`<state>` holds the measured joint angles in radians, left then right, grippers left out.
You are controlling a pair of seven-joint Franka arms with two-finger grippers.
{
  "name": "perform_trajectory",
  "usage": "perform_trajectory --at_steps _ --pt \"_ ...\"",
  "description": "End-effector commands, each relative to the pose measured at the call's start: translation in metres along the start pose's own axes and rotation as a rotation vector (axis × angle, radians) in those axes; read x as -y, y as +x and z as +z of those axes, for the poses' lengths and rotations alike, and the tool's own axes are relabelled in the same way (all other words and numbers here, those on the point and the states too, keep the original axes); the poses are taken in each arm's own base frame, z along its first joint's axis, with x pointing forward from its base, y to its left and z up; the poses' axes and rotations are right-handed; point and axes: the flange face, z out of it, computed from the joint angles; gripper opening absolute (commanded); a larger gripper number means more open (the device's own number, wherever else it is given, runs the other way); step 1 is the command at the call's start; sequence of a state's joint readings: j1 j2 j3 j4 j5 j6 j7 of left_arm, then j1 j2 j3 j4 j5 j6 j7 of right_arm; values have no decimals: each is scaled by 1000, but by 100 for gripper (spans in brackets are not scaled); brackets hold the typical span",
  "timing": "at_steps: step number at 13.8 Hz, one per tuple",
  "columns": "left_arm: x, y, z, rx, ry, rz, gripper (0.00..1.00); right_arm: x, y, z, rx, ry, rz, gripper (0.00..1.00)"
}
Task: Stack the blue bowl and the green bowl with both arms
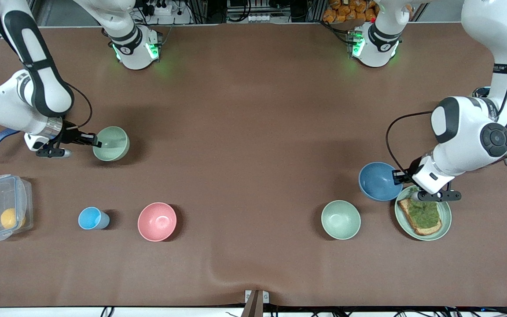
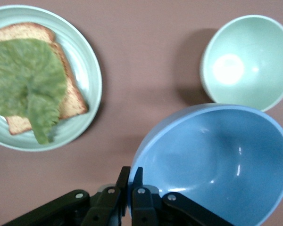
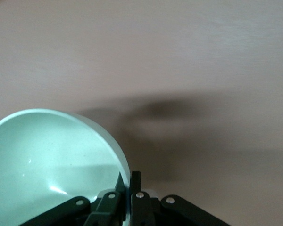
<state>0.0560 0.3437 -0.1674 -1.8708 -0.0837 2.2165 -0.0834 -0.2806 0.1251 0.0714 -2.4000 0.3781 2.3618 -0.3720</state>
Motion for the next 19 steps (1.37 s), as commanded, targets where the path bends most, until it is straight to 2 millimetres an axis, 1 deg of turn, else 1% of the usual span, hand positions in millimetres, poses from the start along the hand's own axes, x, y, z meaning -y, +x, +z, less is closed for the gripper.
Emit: perform_trajectory --at_steps 1,2,3,4,5,6,8,9,11,13,14,15,16,18,19 --pt "-40 -6 -10 16 -35 -64 0 61 -10 -26 -12 20 91 0" --pt "-59 -10 -9 22 -44 -89 0 90 -12 -28 -14 15 136 0" --pt "-78 -16 -8 30 -51 -109 0 124 -16 -31 -18 11 182 0" --pt "-96 -21 -7 35 -54 -125 0 154 -21 -27 -13 7 219 0" --pt "-111 -26 -6 42 -56 -136 0 178 -26 -21 -7 2 251 0" --pt "-123 -31 -5 48 -61 -146 0 202 -30 -16 -6 3 290 0" --pt "-143 -37 -7 51 -71 -154 0 276 -45 -8 -24 8 360 0" --pt "-150 -39 -7 53 -74 -159 0 300 -49 -3 -44 18 396 0" --pt "-158 -42 -8 55 -78 -168 0 330 -60 20 -71 23 407 0" --pt "-164 -45 -9 57 -82 -182 0 355 -72 46 -89 27 442 0" --pt "-173 -46 -10 55 -86 -192 0 364 -76 59 -107 34 449 0" --pt "-182 -48 -9 60 -89 -205 0 370 -78 68 -122 41 457 0" --pt "-186 -51 -6 66 -87 -215 0 376 -83 83 -130 39 462 0" --pt "-206 -62 2 84 -82 -202 0 388 -92 108 -157 49 469 0" --pt "-216 -66 6 91 -79 -208 0 393 -95 114 -163 55 476 0"
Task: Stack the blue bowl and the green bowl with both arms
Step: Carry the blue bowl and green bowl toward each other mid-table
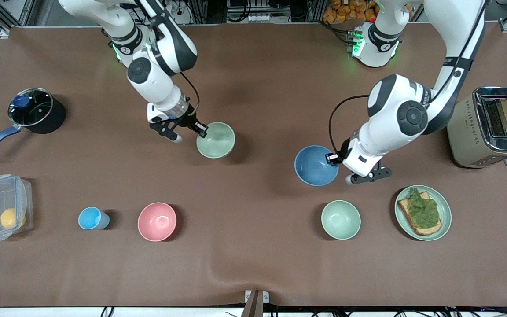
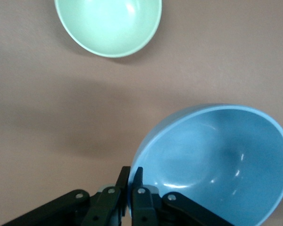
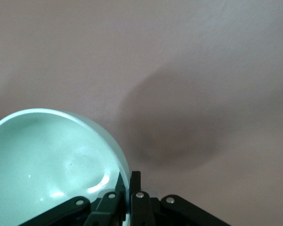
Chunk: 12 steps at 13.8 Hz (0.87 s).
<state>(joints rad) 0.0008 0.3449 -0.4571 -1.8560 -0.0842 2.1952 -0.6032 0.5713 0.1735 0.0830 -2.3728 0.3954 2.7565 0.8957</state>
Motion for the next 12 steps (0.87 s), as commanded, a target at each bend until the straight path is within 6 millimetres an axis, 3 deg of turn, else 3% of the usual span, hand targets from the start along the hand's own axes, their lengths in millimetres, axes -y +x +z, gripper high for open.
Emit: perform_trajectory --at_steps 1,8,10,11,12 --pt "-29 -19 9 23 4 -15 0 10 -17 20 -6 15 31 0" --pt "-92 -57 27 47 -3 -75 0 23 -50 67 15 -20 28 0" --pt "-99 -62 31 53 -3 -78 0 20 -51 77 1 -13 27 0" --pt "-104 -67 33 55 -1 -76 0 21 -51 77 1 -12 29 15" --pt "-109 -73 36 57 1 -67 0 21 -50 77 1 -11 36 78"
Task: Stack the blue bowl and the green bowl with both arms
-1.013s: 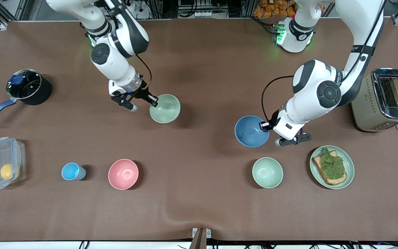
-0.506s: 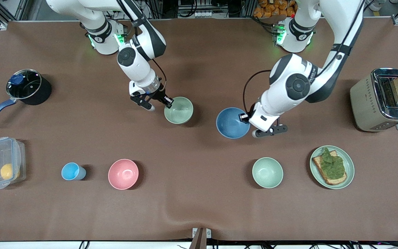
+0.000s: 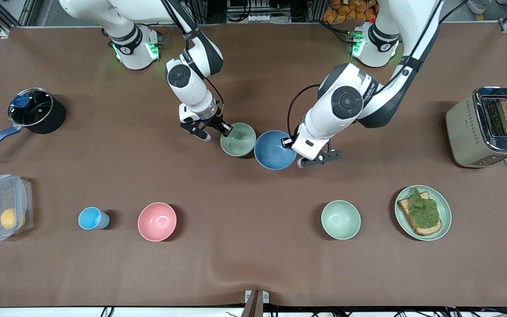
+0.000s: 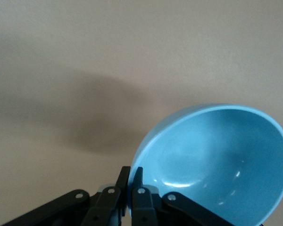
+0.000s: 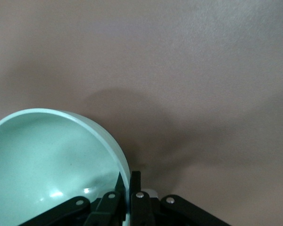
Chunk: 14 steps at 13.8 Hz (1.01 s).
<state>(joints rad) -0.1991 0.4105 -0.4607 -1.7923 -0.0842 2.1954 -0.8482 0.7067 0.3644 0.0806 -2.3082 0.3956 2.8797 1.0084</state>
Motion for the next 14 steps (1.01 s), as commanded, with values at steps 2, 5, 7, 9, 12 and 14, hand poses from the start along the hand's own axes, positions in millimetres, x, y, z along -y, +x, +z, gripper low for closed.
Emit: perform_trajectory --at_steps 2,5,7,9,12,14 --pt "-17 -9 7 12 -2 1 0 10 4 -2 -3 23 93 100" --pt "-23 -16 16 23 7 5 0 11 14 -5 -1 19 115 100" --pt "-29 -26 23 32 14 12 0 10 22 -9 21 -10 136 100" --pt "-34 -33 27 38 17 19 0 18 28 -18 53 -38 215 100" --pt "-45 -53 49 64 41 15 0 33 59 -38 101 -75 321 100" --pt "-56 -73 71 82 64 21 0 31 86 -59 151 -128 369 100"
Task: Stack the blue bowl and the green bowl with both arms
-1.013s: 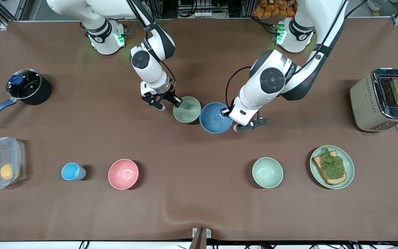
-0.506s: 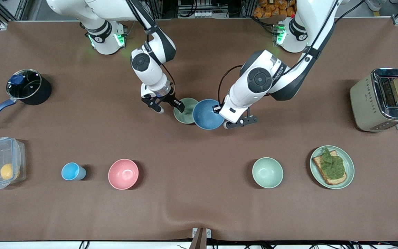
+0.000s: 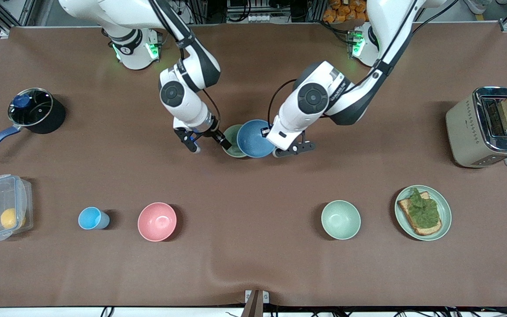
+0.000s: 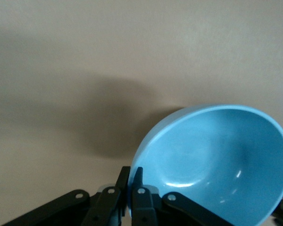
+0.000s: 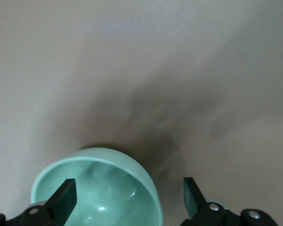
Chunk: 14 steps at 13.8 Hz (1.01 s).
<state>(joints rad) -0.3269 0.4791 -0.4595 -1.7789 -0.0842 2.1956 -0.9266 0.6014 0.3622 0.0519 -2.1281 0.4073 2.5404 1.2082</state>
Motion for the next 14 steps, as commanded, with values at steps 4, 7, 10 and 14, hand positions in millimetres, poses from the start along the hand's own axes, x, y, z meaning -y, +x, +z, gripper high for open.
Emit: perform_trajectory --at_steps 4,7,10,14 --pt "-35 -23 57 1 59 -26 0 -9 82 -21 59 -74 167 100" --pt "-47 -30 74 4 68 -24 0 -11 79 10 107 -56 255 100" --pt "-49 -26 77 -8 55 -20 0 -10 81 29 156 2 372 100" --pt "-54 -19 80 -20 28 -21 0 -9 65 55 149 55 424 100"
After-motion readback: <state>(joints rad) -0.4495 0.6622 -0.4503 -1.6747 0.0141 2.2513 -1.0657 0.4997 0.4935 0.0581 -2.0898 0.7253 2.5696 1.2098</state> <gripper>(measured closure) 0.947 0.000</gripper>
